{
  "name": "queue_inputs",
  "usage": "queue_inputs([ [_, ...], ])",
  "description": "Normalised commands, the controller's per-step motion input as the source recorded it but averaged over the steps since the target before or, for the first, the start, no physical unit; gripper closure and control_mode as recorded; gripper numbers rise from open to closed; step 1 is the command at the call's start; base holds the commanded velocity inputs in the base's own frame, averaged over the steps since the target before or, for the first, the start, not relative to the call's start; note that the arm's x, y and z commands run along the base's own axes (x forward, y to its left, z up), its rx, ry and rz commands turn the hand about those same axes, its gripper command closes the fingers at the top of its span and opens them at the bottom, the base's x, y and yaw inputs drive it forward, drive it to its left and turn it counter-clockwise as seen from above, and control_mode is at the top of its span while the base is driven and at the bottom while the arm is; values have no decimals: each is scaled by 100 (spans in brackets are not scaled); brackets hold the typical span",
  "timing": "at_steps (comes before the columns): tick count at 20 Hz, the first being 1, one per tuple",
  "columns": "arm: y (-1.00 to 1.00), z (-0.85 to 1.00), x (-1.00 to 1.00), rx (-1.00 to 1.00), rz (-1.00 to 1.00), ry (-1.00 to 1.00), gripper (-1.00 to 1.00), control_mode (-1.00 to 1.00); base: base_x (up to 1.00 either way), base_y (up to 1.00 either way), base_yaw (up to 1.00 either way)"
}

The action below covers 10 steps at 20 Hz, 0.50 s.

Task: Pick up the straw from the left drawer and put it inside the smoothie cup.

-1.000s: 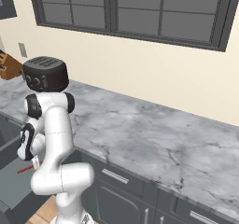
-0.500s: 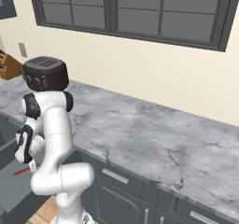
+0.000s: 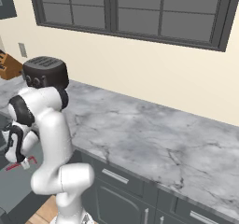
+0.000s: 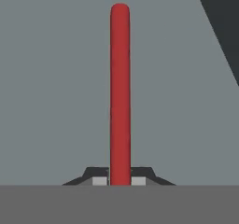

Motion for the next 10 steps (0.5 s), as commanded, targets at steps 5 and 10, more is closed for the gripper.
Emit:
queue_inputs([
  [5,0,100,0,-3,4,-12,100,-100,0,0,0],
  [10,6,100,0,-10,13,-17,100,-100,0,0,0],
])
